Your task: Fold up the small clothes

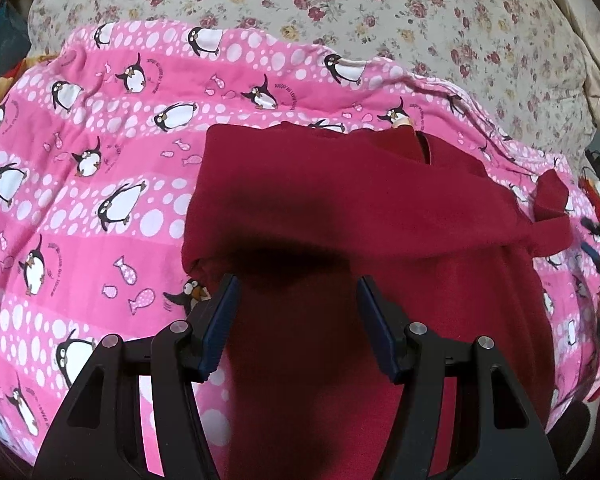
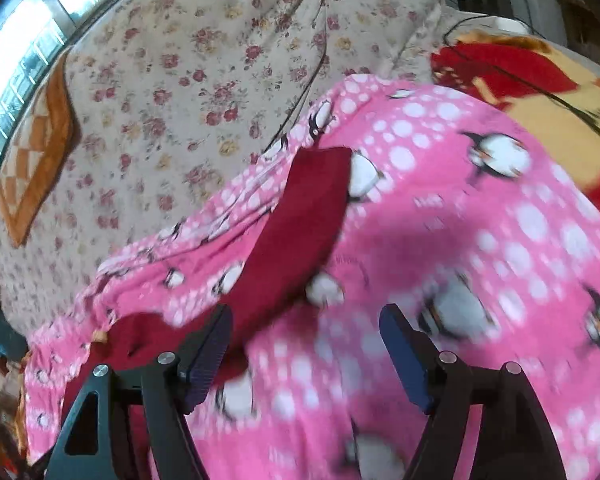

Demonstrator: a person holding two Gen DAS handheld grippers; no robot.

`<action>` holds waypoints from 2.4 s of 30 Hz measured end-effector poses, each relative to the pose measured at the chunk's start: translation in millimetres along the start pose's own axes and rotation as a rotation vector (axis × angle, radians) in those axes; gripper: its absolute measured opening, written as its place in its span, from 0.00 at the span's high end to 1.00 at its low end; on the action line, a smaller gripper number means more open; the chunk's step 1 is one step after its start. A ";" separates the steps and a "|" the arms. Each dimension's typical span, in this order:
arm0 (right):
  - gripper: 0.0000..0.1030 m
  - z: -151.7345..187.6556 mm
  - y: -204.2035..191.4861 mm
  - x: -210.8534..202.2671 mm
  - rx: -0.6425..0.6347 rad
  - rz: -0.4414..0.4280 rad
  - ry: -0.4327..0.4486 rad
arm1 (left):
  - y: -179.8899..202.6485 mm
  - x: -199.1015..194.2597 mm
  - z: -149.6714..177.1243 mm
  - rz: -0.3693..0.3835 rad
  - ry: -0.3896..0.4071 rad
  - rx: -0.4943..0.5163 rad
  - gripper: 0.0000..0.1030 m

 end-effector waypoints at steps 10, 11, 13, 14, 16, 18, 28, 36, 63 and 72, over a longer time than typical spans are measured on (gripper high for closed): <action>0.69 -61.1 14.4 74.8 0.126 -0.069 -0.018 | -12.8 13.9 0.0 -0.031 -0.041 -0.040 0.41; 0.78 -63.9 13.2 77.0 0.129 -0.073 -0.015 | -12.5 14.7 0.2 -0.035 -0.043 -0.038 0.41; 0.89 -67.6 9.0 72.8 0.122 -0.086 -0.003 | -11.4 14.7 -0.5 -0.036 -0.042 -0.036 0.41; 0.91 -69.0 7.0 67.1 0.117 -0.099 0.012 | -11.5 13.9 -0.4 -0.031 -0.038 -0.036 0.41; 0.94 -68.6 3.0 43.9 0.093 -0.124 0.062 | -11.1 10.0 -0.9 -0.020 -0.024 -0.036 0.41; 0.94 -65.7 1.9 19.8 0.082 -0.152 0.093 | -10.7 6.6 -1.1 -0.013 -0.014 -0.038 0.41; 0.94 -59.8 -30.1 -95.0 -0.019 -0.270 0.201 | -10.4 -21.2 6.7 0.038 0.040 -0.040 0.41; 0.94 -35.8 -163.1 -122.1 -0.313 -0.395 0.167 | -22.1 -38.9 10.5 0.061 0.080 -0.066 0.41; 0.40 171.7 -311.5 36.6 -0.659 -0.396 -0.336 | -27.5 -18.7 -13.2 0.159 0.058 -0.129 0.41; 0.37 186.3 -229.4 20.0 -0.464 -0.510 -0.343 | 12.7 -0.6 -22.0 0.055 0.015 -0.062 0.41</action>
Point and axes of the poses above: each gripper's, at about its wrist camera, not at the fingertips, and x roughly the way its jaws point, y to its right, z to its underside, the point moved 3 cm from there along x, roughly the way its jaws point, and after that the axes turned 13 degrees about -y, right-handed, at the moved point
